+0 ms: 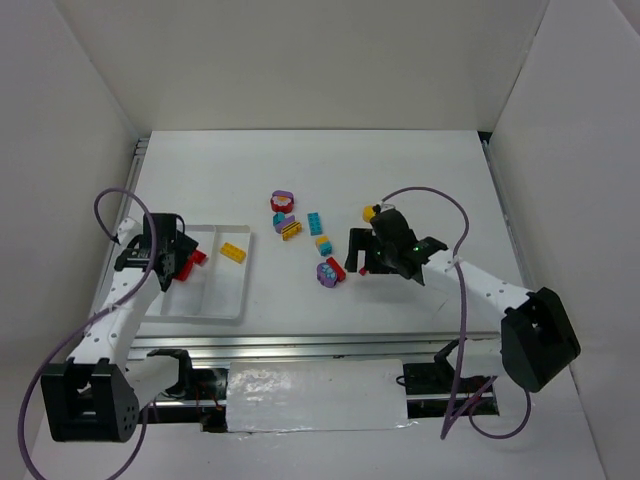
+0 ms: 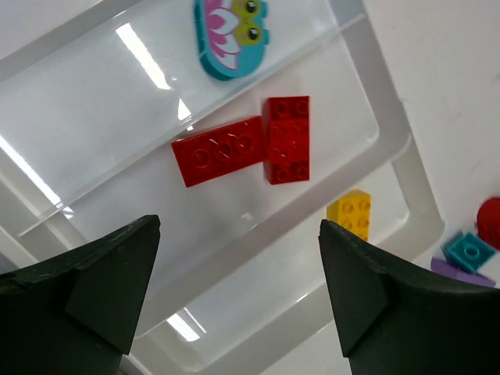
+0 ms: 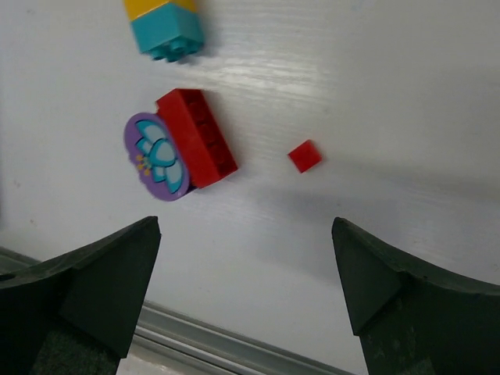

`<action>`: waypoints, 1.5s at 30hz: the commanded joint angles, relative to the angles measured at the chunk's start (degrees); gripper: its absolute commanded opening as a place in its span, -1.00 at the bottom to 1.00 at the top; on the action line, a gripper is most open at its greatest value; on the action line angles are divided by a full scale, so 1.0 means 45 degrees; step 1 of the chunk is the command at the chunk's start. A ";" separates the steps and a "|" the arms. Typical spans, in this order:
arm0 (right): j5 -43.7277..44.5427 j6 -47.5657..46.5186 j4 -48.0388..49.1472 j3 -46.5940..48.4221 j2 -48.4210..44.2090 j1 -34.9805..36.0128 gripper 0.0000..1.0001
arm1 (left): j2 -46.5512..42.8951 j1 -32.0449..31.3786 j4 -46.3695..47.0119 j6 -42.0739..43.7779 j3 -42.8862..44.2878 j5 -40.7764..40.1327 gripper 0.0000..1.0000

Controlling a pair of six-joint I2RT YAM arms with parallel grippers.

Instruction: Sort the legos into containers by color

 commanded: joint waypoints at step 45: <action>0.5079 0.6838 -0.1580 0.2053 0.5606 0.1112 -0.35 | -0.4548 -0.0724 -0.1221 0.7593 0.1861 0.5184 0.99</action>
